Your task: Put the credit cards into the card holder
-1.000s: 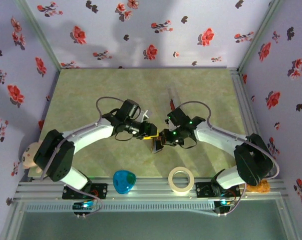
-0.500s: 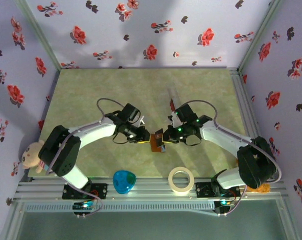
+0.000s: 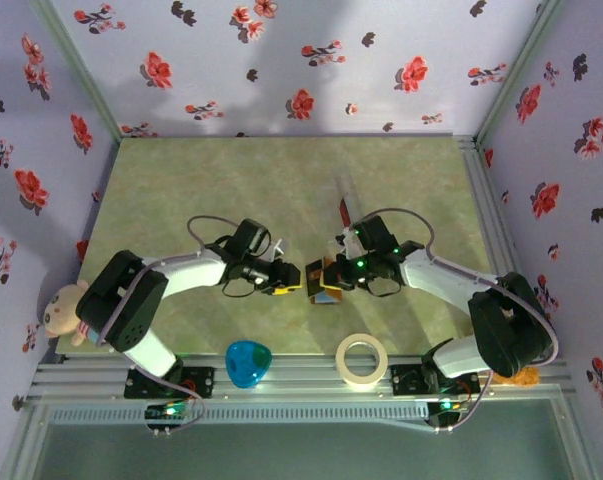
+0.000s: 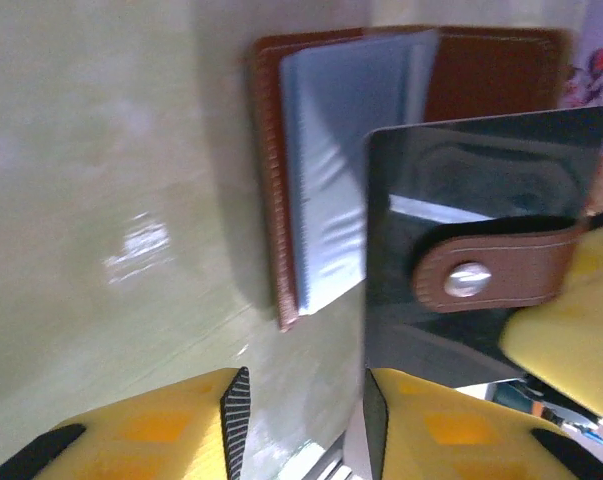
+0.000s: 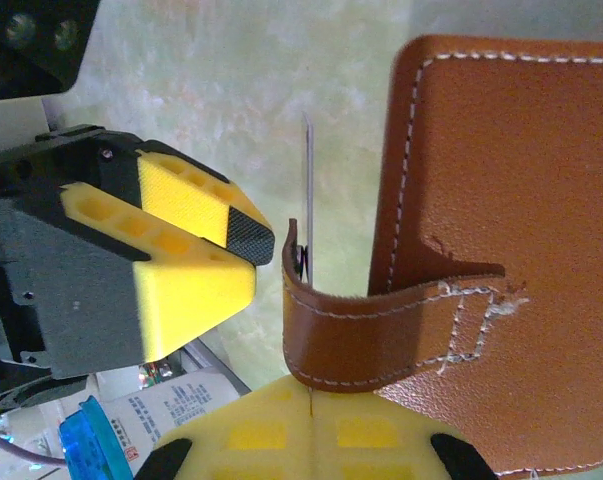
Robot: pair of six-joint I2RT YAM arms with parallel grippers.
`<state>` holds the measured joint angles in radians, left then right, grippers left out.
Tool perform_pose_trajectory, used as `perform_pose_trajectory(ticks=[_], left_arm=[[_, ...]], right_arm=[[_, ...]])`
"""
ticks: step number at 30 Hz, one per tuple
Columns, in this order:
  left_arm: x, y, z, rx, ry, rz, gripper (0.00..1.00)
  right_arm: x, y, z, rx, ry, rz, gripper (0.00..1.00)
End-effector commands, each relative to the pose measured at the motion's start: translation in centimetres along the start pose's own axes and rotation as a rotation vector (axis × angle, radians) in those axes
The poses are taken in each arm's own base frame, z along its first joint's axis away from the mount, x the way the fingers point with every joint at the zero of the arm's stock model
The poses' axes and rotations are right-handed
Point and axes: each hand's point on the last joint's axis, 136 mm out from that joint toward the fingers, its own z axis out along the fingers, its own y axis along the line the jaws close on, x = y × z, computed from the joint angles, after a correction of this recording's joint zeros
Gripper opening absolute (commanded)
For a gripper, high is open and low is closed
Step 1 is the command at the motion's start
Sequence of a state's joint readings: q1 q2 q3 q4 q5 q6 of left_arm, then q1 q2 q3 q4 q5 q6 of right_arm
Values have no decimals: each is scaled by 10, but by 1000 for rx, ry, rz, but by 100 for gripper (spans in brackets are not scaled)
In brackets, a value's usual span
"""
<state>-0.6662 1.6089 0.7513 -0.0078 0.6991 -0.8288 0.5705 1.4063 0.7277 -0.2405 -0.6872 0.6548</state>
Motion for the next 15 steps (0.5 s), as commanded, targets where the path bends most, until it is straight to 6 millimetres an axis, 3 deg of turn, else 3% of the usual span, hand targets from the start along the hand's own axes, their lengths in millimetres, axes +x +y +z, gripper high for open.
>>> perform_pose_trajectory(ticks=[1, 7, 15], left_arm=[[-11, -28, -2, 175, -41, 7, 39], [-17, -35, 4, 290, -66, -22, 39], [-19, -35, 7, 320, -74, -31, 39]], right_arm=[[-7, 8, -2, -62, -28, 2, 0], [-8, 13, -5, -140, -59, 16, 0], [-10, 19, -15, -233, -95, 28, 0]])
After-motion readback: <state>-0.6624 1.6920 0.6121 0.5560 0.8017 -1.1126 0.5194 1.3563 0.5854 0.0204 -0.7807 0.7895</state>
